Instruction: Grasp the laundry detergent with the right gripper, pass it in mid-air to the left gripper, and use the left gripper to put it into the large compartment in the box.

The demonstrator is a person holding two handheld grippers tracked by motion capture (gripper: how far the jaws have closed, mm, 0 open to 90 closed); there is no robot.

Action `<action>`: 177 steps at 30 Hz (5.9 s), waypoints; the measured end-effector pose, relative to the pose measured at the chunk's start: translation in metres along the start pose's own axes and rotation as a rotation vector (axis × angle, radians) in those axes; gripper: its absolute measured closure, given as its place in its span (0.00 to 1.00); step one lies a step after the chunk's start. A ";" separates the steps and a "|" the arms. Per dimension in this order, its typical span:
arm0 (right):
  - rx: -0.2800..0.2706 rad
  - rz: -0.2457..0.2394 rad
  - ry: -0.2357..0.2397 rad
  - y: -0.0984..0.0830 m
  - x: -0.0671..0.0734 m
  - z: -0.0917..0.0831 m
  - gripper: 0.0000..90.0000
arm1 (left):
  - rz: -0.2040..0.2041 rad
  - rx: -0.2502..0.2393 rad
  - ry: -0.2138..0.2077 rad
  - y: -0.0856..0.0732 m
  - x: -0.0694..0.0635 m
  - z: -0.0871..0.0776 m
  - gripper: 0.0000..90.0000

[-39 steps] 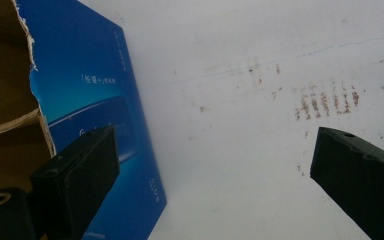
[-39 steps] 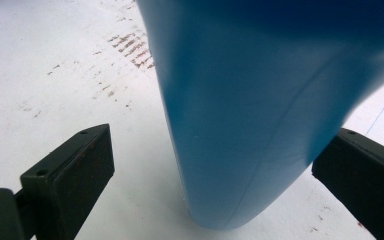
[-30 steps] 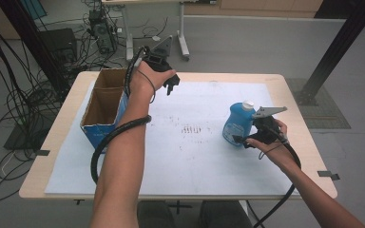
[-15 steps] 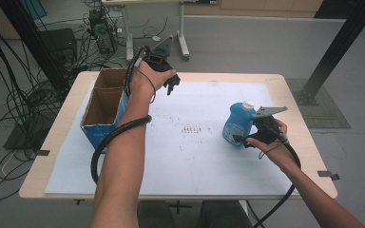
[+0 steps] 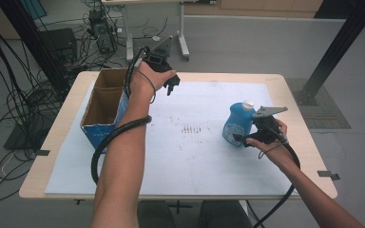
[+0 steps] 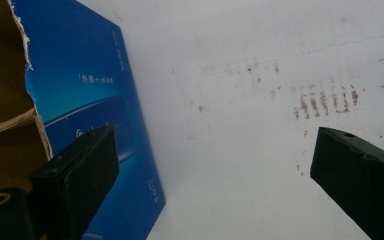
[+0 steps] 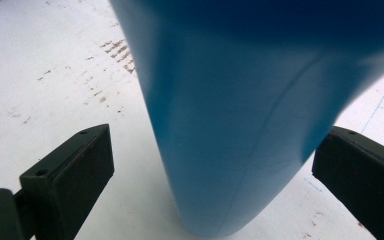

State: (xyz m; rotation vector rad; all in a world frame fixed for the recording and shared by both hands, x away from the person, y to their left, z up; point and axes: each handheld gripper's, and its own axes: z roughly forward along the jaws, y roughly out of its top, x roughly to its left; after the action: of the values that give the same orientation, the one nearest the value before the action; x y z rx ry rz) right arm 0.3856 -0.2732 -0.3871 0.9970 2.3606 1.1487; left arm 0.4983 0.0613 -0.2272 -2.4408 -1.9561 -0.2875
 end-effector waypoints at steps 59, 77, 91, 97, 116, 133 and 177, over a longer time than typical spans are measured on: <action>-0.009 -0.030 -0.008 -0.004 0.000 0.009 0.46 | -0.002 -0.011 0.000 -0.007 0.001 -0.007 0.07; 0.000 -0.021 -0.007 -0.003 -0.001 0.009 0.48 | -0.006 -0.019 0.001 -0.011 0.002 -0.012 0.07; -0.004 -0.014 -0.005 -0.003 -0.001 0.008 0.49 | -0.012 -0.024 -0.012 -0.015 0.010 -0.015 0.07; -0.004 -0.011 -0.001 -0.003 -0.001 0.009 0.49 | -0.002 -0.015 -0.018 -0.017 0.011 -0.013 0.07; -0.013 -0.006 0.000 -0.005 -0.001 0.009 0.49 | 0.068 -0.012 -0.050 -0.016 0.011 -0.008 0.07; -0.011 -0.008 -0.011 -0.004 0.000 0.009 0.49 | 0.211 -0.014 -0.028 -0.004 -0.003 -0.020 0.07; 0.153 0.033 0.106 0.057 -0.006 0.015 0.49 | 0.489 -0.084 -0.053 -0.013 0.017 -0.043 0.06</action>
State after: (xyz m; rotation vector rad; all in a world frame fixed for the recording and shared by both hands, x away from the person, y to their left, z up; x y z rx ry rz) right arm 0.4232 -0.2446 -0.3518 1.0526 2.5574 1.0702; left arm 0.4829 0.0761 -0.1839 -2.8949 -1.3159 -0.3006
